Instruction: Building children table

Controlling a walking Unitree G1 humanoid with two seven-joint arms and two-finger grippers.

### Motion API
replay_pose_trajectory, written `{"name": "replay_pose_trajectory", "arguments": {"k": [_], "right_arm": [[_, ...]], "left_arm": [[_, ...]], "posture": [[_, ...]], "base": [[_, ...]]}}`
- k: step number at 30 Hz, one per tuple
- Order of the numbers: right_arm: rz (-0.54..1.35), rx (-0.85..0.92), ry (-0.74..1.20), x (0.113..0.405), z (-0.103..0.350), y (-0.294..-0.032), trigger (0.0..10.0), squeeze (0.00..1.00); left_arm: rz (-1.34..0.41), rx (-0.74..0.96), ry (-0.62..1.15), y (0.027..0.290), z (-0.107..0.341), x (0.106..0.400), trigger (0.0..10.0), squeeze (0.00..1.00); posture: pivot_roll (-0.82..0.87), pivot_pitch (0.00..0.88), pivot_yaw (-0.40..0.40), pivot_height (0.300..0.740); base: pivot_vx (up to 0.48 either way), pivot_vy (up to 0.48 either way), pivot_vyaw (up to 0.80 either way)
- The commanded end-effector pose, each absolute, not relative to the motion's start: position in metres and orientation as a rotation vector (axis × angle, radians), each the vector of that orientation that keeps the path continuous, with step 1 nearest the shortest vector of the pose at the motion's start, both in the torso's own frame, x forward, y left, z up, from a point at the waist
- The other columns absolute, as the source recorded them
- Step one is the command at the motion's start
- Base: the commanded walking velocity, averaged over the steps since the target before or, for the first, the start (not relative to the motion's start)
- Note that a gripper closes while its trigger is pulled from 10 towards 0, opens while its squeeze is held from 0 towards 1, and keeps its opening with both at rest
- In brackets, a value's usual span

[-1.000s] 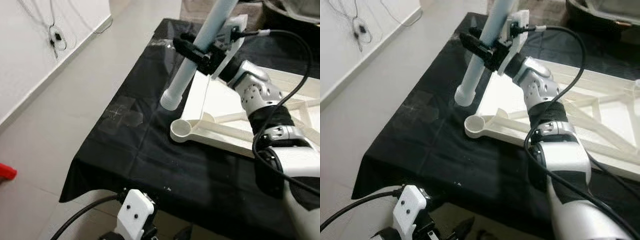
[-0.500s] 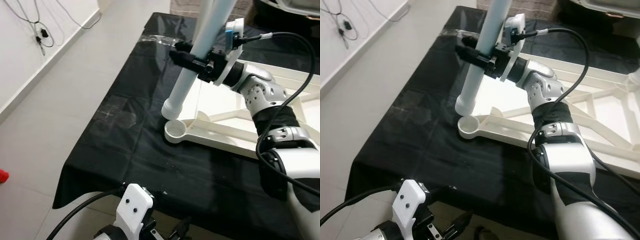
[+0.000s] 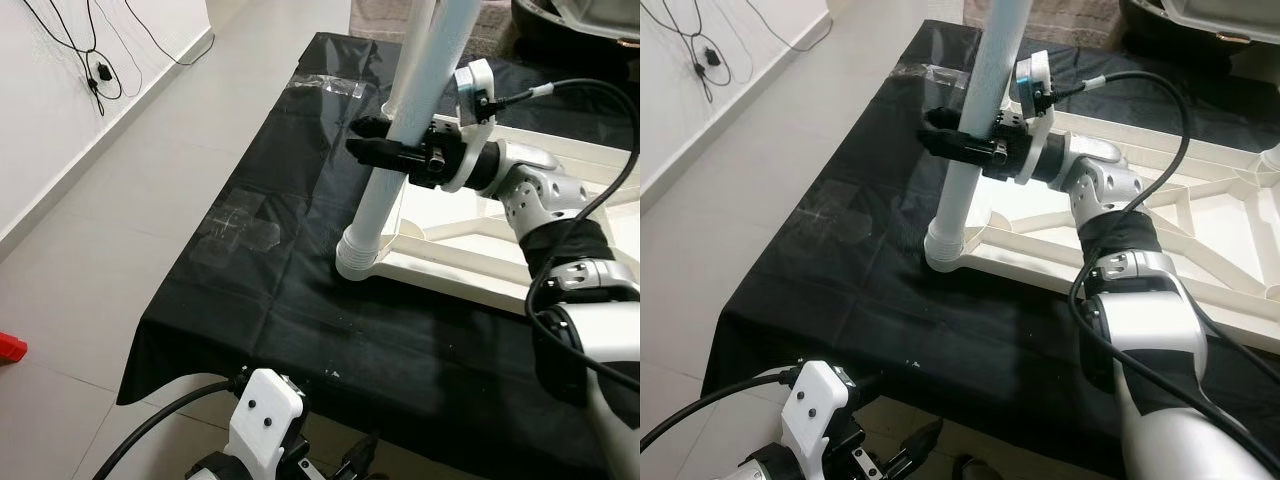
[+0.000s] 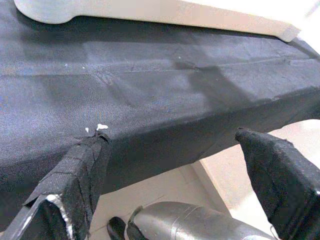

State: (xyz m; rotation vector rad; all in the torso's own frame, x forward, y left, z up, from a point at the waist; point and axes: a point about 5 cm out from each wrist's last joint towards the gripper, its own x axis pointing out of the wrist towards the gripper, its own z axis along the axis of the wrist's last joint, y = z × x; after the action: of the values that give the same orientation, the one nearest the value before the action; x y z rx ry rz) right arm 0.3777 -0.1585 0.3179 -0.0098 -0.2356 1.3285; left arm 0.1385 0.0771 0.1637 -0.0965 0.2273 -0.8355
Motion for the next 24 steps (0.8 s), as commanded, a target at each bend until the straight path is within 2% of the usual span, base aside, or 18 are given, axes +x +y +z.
{"name": "replay_pose_trajectory", "arguments": {"k": [1, 9, 16, 24], "right_arm": [[1.312, -0.055, -0.186, 0.378, 0.309, -0.164, 10.0, 0.0], [1.322, -0.102, -0.169, 0.378, 0.302, -0.162, 10.0, 0.0], [1.379, -0.18, -0.141, 0.376, 0.291, -0.143, 10.0, 0.0], [1.373, -0.178, -0.114, 0.378, 0.282, -0.133, 10.0, 0.0]], "left_arm": [[-0.844, -0.09, 0.245, 0.077, 0.161, 0.135, 10.0, 0.0], [-0.842, -0.089, 0.243, 0.077, 0.161, 0.135, 10.0, 0.0], [-0.841, -0.09, 0.24, 0.076, 0.161, 0.135, 10.0, 0.0], [-0.839, -0.091, 0.239, 0.076, 0.161, 0.135, 10.0, 0.0]], "posture": [[0.14, 0.265, -0.047, 0.74], [0.14, 0.265, -0.048, 0.74], [0.14, 0.261, -0.05, 0.74], [0.14, 0.259, -0.049, 0.74]], "base": [[0.0, 0.0, 0.0], [0.0, 0.0, 0.0], [0.0, 0.0, 0.0], [0.0, 0.0, 0.0]]}}
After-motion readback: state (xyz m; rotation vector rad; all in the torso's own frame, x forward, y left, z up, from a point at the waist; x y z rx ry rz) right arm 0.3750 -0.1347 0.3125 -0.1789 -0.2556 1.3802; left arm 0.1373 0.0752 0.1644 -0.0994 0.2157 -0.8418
